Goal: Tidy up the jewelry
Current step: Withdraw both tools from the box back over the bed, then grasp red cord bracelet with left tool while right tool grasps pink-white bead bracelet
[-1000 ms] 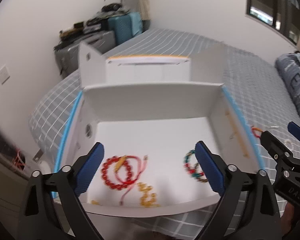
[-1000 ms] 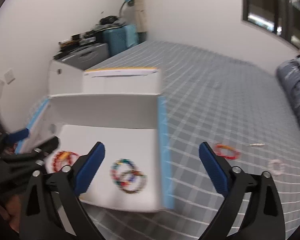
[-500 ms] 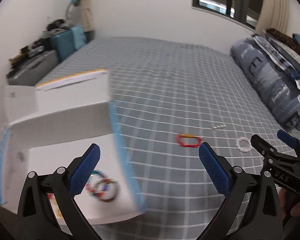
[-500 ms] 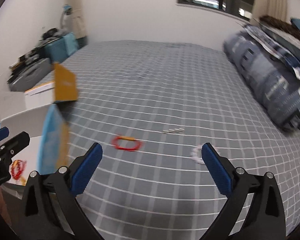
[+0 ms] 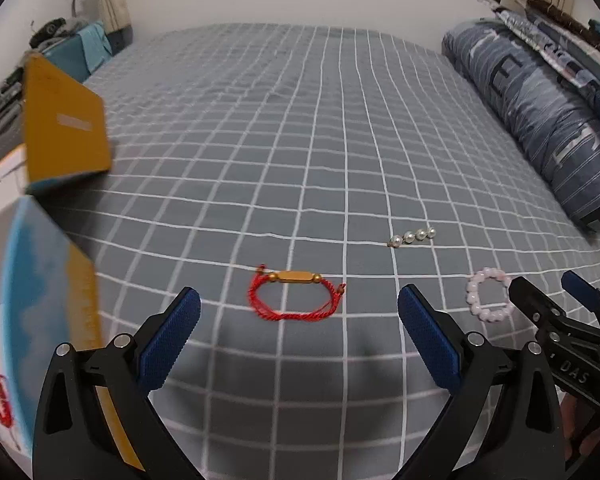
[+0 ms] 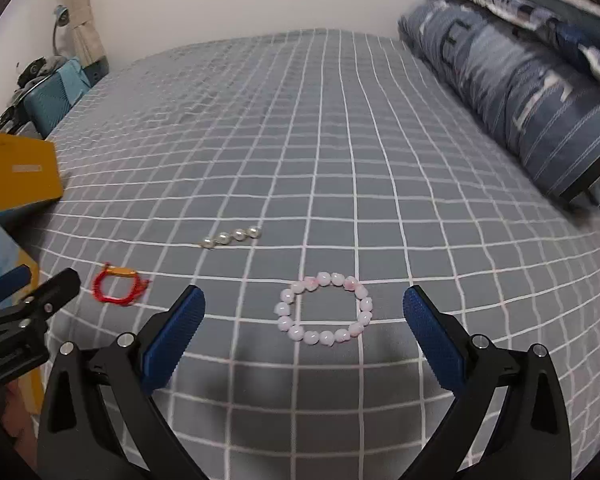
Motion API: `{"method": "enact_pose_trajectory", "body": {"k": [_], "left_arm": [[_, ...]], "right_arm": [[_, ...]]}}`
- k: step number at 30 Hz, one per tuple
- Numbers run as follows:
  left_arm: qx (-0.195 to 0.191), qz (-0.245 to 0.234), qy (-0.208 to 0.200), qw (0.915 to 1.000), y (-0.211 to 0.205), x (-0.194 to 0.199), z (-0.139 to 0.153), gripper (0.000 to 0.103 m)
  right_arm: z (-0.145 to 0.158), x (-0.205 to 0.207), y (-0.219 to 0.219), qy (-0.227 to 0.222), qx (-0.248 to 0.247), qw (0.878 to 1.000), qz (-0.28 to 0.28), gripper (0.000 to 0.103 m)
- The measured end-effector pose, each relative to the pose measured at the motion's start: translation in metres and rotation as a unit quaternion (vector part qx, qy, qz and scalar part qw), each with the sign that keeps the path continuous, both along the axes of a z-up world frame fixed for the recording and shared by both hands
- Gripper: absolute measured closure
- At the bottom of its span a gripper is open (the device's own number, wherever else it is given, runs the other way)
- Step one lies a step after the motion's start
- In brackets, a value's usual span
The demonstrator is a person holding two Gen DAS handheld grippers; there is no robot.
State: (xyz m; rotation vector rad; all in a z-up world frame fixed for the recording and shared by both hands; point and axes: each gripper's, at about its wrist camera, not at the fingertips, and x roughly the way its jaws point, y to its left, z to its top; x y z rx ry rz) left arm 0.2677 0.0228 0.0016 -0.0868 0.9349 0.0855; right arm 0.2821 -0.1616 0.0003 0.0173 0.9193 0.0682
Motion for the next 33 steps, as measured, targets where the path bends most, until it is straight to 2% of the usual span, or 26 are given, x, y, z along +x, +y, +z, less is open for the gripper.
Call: {"method": "enact_pose_trajectory", "body": {"k": [7,13,18,24,27,31,33], "left_arm": [[0.017,-0.001,0.016,0.9997,0.003,0.024,-0.040,0.006],[-0.001,-0.003,0.033,0.9994,0.011,0.036,-0.067,0.006],[0.014,-0.009,0.029,0.9994,0.008,0.040,-0.074,0.006],[0.013,-0.011,0.027,0.9995,0.008,0.038,-0.075,0.008],[0.021,-0.018,0.032,0.9991,0.005,0.036,-0.074,0.018],[0.020,-0.025,0.033,0.9990,0.002,0.033,-0.072,0.036],[0.019,-0.025,0.033,0.9990,0.003,0.033,-0.071,0.040]], "right_arm": [[-0.032,0.024,-0.010,0.024,0.006,1.000,-0.015,0.008],[-0.046,0.031,-0.002,0.032,-0.003,0.999,-0.013,0.008],[-0.052,0.036,-0.001,0.036,-0.005,0.999,-0.016,0.008],[-0.058,0.037,0.001,0.045,-0.011,0.999,-0.017,0.010],[-0.060,0.037,0.002,0.049,-0.014,0.999,-0.013,0.017],[-0.063,0.038,0.003,0.054,-0.022,0.998,-0.012,0.025],[-0.063,0.038,0.003,0.055,-0.023,0.998,-0.011,0.031]]}}
